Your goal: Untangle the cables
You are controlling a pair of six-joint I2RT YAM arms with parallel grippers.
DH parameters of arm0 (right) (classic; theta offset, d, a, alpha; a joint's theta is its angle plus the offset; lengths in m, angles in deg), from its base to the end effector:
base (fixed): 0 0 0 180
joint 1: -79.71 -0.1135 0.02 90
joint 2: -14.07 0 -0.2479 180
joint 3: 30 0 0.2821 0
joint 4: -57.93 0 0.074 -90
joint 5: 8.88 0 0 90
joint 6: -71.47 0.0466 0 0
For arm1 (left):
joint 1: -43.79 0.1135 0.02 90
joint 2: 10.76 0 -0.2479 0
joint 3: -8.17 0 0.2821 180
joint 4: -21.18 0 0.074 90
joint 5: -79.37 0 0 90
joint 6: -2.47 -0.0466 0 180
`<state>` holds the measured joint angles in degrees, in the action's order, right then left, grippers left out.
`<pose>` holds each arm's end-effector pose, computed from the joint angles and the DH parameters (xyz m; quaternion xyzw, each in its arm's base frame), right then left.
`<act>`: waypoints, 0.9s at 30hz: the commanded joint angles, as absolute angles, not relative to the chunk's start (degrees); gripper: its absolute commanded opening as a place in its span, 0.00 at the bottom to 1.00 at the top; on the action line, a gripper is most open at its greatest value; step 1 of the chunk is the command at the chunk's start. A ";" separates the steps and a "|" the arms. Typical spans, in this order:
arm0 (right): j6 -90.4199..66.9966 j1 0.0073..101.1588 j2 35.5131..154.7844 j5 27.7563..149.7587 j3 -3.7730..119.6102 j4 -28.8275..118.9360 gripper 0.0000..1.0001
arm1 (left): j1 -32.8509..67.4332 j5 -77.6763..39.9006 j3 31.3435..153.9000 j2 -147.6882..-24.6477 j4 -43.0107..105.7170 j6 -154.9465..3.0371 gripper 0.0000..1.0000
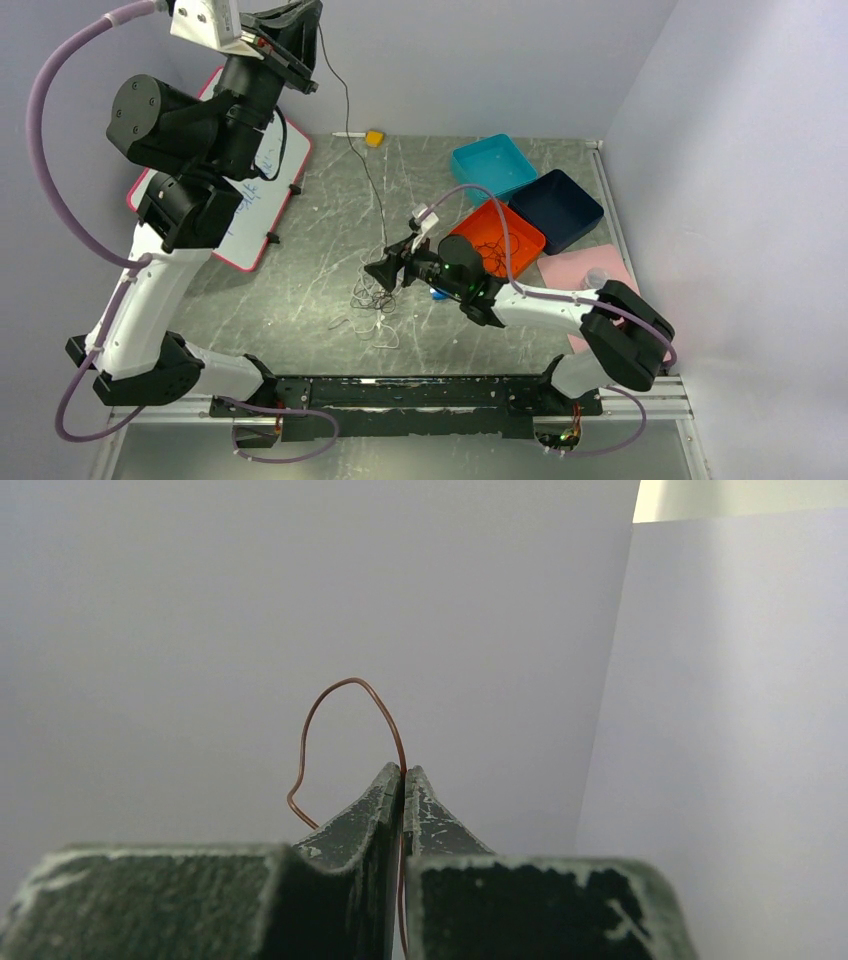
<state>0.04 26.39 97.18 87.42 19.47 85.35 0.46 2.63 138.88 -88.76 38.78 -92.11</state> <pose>0.2018 0.2795 0.1903 -0.2570 0.6984 0.4245 0.5157 0.1797 -0.1549 0.6491 0.0922 0.4600 -0.2422 0.8492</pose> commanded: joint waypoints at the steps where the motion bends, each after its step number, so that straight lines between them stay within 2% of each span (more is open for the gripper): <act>1: -5.14 26.31 95.81 84.20 21.92 78.68 0.70 | 0.42 1.15 138.08 -87.85 36.83 -91.02 0.07; 12: -2.07 27.07 101.71 82.02 26.21 82.50 0.64 | 0.37 1.74 136.63 -86.62 37.41 -90.69 0.07; 14: -1.24 27.25 102.85 82.00 26.56 83.85 0.57 | 0.42 2.04 136.32 -86.37 37.53 -90.73 0.07; 18: 0.40 27.39 102.75 82.57 26.22 85.40 0.26 | 0.37 3.96 136.08 -86.55 38.70 -91.20 0.07; 22: 1.55 27.35 99.99 83.10 24.44 84.31 0.05 | 0.56 8.46 132.50 -87.43 38.74 -91.96 0.07; 24: 2.20 27.38 97.88 83.03 22.85 83.90 0.00 | 1.14 8.90 129.97 -88.37 38.18 -91.72 0.07; 27: 3.15 27.41 94.61 83.94 20.67 83.17 0.00 | 3.34 7.76 128.42 -91.71 38.27 -90.10 0.07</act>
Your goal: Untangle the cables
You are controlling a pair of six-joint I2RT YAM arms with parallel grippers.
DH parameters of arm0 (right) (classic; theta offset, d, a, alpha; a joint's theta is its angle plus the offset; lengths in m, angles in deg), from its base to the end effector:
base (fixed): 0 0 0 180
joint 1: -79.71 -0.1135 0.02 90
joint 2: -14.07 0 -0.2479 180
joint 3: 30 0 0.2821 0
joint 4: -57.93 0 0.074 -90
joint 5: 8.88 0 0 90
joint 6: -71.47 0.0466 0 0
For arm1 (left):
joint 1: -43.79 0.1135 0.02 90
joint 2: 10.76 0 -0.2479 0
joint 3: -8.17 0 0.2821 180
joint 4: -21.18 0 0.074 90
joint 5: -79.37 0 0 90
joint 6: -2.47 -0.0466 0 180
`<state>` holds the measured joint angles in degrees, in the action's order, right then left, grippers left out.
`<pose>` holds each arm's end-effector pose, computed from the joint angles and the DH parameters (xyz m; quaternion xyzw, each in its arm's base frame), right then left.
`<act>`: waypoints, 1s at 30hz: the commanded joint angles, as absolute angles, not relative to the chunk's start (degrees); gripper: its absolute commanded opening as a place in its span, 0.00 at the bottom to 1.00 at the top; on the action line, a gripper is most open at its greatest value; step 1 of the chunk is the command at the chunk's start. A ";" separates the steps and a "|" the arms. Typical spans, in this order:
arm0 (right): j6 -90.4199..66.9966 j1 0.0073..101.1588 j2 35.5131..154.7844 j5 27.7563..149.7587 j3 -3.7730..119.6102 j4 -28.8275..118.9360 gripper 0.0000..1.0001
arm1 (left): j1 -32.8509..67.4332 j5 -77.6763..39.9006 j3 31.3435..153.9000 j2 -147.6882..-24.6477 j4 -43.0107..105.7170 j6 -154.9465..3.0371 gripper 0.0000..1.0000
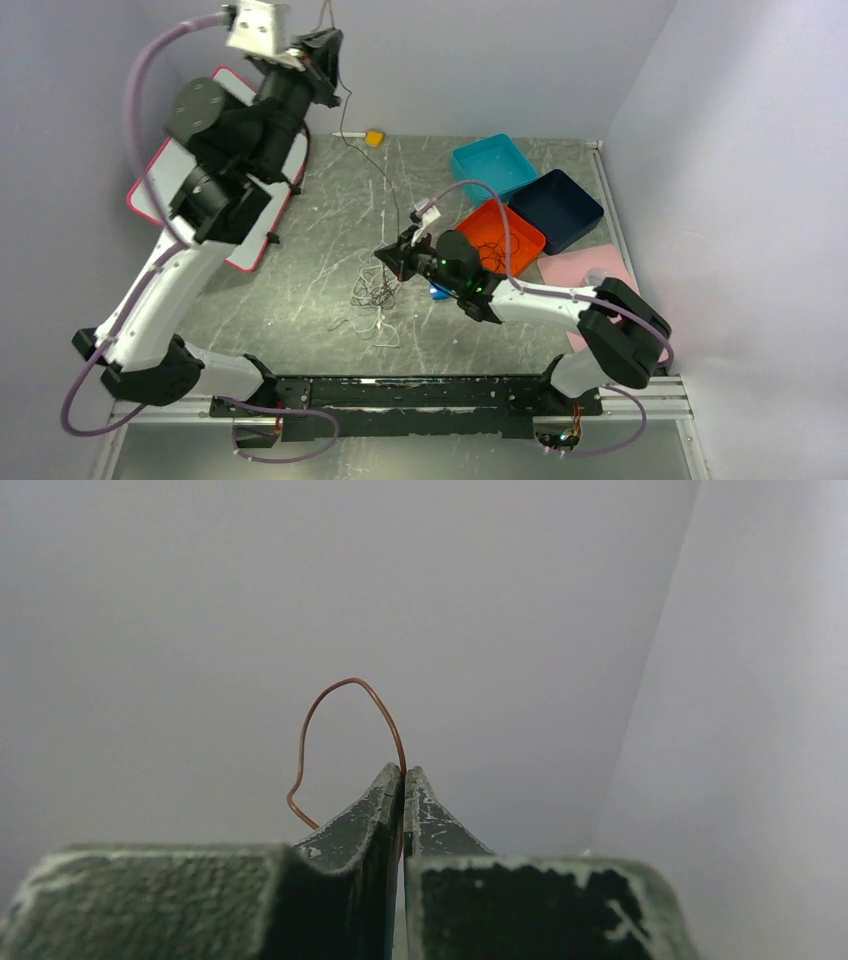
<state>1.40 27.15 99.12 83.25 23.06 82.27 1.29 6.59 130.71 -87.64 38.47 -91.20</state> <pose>0.2159 0.2848 0.1950 -0.2232 0.7188 0.4005 0.5226 0.2048 -0.1690 0.6130 0.0803 0.5163 -0.2099 0.8264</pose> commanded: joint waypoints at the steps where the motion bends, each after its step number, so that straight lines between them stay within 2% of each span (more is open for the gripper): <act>1: 3.38 27.41 93.70 84.42 20.20 82.74 0.00 | 4.30 6.94 128.39 -93.16 38.55 -89.33 0.07; 10: 5.27 27.36 91.11 87.79 18.17 80.77 0.00 | 14.47 -3.85 125.40 -104.88 39.71 -80.89 0.07; 15: 5.81 27.41 94.79 89.16 19.57 80.90 0.00 | 18.16 -9.19 121.41 -111.20 38.14 -77.78 0.07; 22: 9.63 30.62 101.98 88.13 22.79 78.47 0.00 | 20.96 -15.86 122.87 -122.42 39.51 -76.01 0.07; 25: 13.88 33.74 104.18 90.25 22.76 79.41 0.00 | 21.83 -17.61 122.62 -124.58 40.38 -74.94 0.18; 30: 16.43 36.99 105.38 91.98 22.32 80.88 0.00 | 22.88 -18.68 116.73 -121.82 38.50 -72.76 0.51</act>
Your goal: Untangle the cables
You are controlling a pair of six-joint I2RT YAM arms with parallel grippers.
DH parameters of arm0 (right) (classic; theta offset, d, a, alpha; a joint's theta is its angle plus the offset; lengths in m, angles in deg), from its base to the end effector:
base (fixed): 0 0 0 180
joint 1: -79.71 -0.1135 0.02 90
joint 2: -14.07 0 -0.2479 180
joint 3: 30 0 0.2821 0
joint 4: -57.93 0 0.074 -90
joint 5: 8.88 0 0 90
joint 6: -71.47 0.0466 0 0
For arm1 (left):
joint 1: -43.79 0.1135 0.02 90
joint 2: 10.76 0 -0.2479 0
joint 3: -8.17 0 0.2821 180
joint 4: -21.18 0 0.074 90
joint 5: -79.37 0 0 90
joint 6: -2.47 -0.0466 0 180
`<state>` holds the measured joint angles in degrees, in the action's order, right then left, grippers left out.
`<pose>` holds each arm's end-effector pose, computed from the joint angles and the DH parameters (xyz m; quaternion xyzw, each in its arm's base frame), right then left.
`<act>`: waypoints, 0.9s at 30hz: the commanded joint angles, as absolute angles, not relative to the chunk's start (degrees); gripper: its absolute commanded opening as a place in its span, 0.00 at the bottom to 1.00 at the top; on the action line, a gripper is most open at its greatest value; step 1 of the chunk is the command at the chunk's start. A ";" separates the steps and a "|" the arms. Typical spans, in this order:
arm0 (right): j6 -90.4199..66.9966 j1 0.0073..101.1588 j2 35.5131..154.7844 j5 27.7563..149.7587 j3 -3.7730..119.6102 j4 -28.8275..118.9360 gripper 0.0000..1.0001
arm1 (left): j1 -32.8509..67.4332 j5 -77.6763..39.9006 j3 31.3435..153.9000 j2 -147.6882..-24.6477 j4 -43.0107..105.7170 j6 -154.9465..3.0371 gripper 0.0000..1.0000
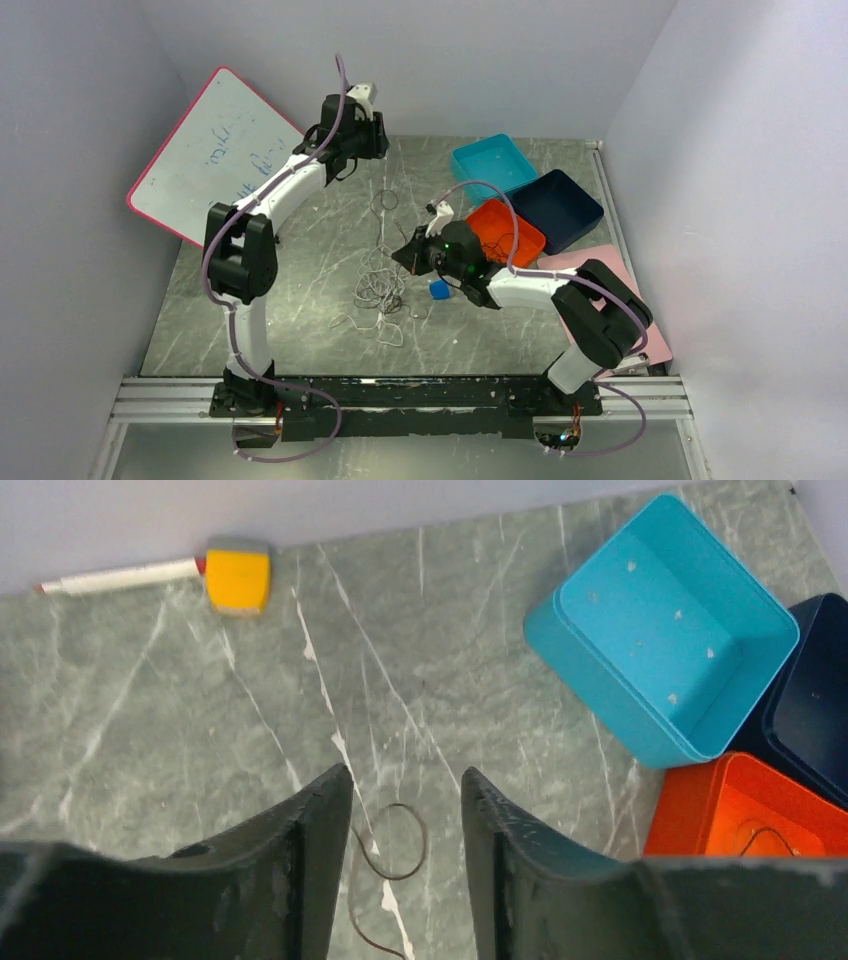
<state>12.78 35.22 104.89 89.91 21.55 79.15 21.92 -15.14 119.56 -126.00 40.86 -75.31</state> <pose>0.2490 0.2546 0.1456 -0.1373 0.7964 0.4087 0.4241 0.4790 -0.1962 0.2707 0.0918 0.8310 -0.1920 0.5139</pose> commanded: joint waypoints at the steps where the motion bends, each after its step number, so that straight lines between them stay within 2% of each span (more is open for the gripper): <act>1: 16.45 37.32 105.72 92.41 22.53 80.68 0.00 | 23.14 -18.85 115.57 -120.68 38.01 -72.23 0.56; 4: 16.86 38.08 106.58 92.86 23.54 79.60 0.00 | 23.72 -19.59 111.89 -116.98 37.08 -70.39 0.64; 10: 19.86 39.16 107.93 91.45 26.62 75.15 0.00 | 24.10 -23.70 97.03 -103.41 32.19 -63.48 0.65; 20: 27.89 41.64 108.52 90.30 29.07 71.28 0.00 | 22.51 -34.20 65.56 -80.31 21.91 -56.91 0.57; 27: 28.84 41.63 108.71 91.45 30.09 70.79 0.00 | 17.25 -36.32 55.82 -75.27 17.63 -57.50 0.46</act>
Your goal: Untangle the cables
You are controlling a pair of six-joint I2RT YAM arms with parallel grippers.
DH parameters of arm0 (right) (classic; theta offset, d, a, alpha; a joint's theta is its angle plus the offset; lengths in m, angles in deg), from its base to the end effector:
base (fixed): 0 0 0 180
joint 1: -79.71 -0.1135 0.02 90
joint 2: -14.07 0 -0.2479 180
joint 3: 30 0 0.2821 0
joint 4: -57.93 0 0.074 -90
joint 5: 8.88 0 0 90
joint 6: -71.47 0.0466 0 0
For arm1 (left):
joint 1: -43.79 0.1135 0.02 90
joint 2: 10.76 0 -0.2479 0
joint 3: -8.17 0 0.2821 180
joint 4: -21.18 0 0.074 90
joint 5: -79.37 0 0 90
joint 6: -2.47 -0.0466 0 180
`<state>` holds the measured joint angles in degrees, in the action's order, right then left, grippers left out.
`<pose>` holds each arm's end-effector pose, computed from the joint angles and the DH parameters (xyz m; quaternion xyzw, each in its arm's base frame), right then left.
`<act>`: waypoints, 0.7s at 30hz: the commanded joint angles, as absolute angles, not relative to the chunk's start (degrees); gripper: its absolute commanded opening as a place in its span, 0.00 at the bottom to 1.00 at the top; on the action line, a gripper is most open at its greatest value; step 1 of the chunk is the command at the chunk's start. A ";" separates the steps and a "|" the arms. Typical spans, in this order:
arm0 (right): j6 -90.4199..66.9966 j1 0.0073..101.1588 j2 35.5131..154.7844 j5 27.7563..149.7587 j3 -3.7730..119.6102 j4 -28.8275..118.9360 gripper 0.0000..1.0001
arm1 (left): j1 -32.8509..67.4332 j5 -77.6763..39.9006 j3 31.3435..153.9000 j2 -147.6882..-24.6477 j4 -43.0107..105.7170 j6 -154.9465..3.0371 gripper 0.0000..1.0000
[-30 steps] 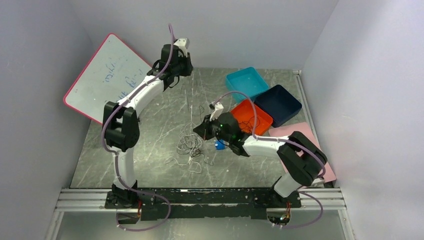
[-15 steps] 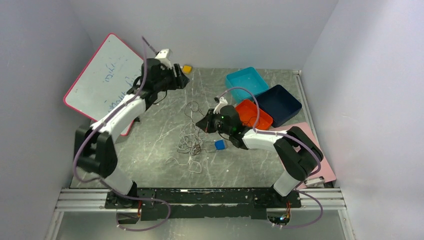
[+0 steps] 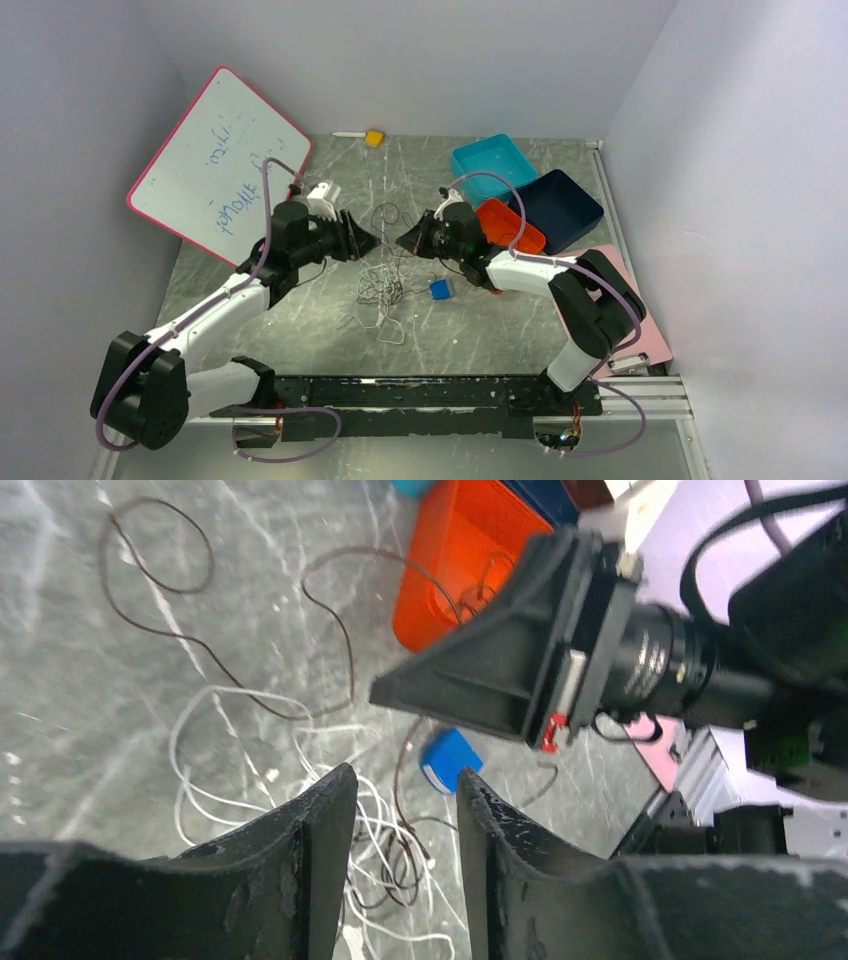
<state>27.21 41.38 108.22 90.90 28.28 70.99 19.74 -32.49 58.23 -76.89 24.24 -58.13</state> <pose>0.2909 0.2401 0.1490 0.0066 0.8313 0.4219 0.3619 0.2683 -0.1387 0.2237 0.0725 0.8043 -0.3940 0.4390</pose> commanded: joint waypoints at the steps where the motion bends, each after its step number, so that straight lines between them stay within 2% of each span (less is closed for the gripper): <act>1: 28.85 41.65 108.75 91.56 30.17 70.63 0.00 | 16.24 -36.22 55.46 -75.50 17.29 -57.79 0.45; 11: 29.08 41.65 108.15 92.19 30.05 70.51 0.00 | 9.29 -29.67 57.86 -84.83 17.07 -61.61 0.35; 21: 29.26 41.65 107.35 93.46 30.32 70.23 0.00 | 7.35 -26.45 59.84 -92.75 14.58 -62.79 0.34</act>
<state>28.78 41.38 108.41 92.34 28.92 70.58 8.42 -28.71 57.34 -90.24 18.19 -61.19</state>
